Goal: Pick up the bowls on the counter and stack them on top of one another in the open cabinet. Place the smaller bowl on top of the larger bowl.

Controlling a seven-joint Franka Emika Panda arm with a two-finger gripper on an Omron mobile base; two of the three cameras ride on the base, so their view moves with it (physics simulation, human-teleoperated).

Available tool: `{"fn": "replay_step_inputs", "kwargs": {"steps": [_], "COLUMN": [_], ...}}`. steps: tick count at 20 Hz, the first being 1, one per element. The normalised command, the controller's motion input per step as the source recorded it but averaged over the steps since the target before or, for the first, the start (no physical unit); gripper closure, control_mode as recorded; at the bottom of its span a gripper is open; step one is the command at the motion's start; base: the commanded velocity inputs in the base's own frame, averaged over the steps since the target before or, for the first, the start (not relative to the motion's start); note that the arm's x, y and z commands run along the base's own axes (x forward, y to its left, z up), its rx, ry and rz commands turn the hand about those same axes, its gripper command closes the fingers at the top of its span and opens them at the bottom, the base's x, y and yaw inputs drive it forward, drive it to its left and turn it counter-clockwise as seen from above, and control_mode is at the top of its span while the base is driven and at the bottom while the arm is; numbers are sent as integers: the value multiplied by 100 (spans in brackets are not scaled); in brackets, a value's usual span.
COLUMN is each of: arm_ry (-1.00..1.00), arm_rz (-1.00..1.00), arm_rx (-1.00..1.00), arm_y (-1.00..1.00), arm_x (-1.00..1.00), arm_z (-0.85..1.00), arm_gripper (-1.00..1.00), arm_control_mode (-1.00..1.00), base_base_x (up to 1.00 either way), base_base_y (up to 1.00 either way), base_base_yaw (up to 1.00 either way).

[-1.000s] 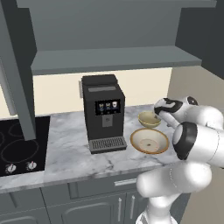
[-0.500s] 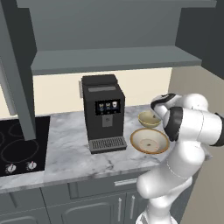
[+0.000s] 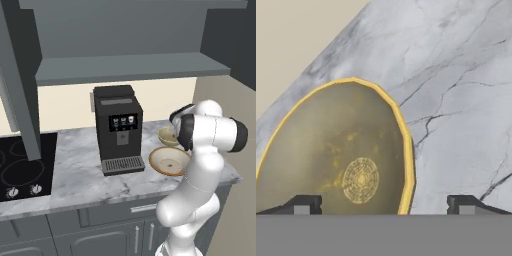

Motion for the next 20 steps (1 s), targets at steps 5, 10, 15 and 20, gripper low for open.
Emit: {"fn": "replay_step_inputs", "kwargs": {"steps": [5,10,15,20], "arm_ry": [0,0,1,0], "arm_rz": [-1,0,-2,0], "arm_rx": [0,0,3,2], "arm_y": [0,-1,-8,0], "arm_x": [21,13,0,0], "arm_z": [-25,-7,10,22], "arm_gripper": [100,100,100,100], "arm_control_mode": [-100,-100,-100,-100], "base_base_x": [0,0,0,0], "base_base_y": [0,0,0,0], "base_base_yaw": [0,0,0,0]}}
